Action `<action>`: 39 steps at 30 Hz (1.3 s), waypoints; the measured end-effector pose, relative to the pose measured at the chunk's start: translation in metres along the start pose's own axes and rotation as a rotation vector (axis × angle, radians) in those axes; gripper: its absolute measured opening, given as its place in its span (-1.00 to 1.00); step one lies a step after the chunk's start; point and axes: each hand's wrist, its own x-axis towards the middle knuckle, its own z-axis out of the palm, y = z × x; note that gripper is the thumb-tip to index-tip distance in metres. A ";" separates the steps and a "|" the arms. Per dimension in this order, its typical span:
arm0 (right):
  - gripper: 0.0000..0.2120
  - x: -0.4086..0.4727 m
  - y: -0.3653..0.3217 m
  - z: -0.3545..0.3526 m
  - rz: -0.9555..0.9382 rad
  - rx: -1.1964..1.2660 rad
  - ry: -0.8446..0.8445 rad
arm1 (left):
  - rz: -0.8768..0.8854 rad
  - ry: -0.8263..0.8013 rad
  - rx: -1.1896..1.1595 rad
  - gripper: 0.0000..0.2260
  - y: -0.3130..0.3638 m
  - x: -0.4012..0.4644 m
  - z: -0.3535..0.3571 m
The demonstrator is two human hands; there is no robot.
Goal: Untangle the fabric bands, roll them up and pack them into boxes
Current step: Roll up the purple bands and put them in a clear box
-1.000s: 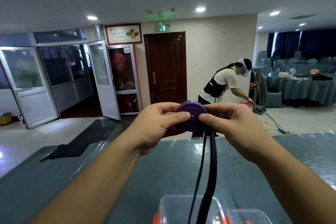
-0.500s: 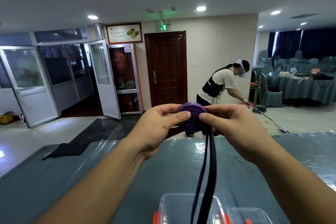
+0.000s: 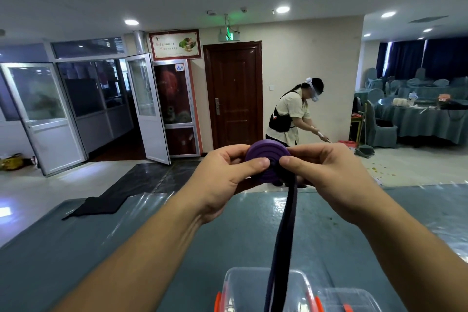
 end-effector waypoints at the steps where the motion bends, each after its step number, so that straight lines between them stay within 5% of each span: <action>1: -0.84 0.000 0.000 -0.002 0.009 -0.030 -0.016 | -0.012 -0.021 0.042 -0.76 0.002 0.000 -0.002; 5: -0.83 0.002 -0.007 -0.006 0.036 -0.182 -0.148 | -0.011 -0.136 0.317 -0.78 0.016 0.001 -0.010; 13: -0.83 0.002 -0.002 0.001 -0.034 -0.011 0.009 | -0.006 -0.047 -0.094 -0.65 0.001 0.004 -0.002; 19: -0.82 0.004 -0.006 -0.006 0.003 -0.262 -0.157 | -0.025 -0.125 0.275 -0.78 0.013 0.004 -0.009; 27: -0.82 0.011 0.001 -0.004 -0.006 -0.010 -0.010 | 0.019 -0.013 -0.052 -0.70 0.006 0.008 0.001; 33: -0.81 0.017 -0.008 -0.010 0.017 -0.217 -0.109 | 0.003 -0.097 0.202 -0.78 0.017 0.011 -0.008; 39: -0.83 0.019 -0.001 -0.004 -0.001 0.031 0.057 | 0.053 -0.004 0.008 -0.82 0.012 0.013 -0.001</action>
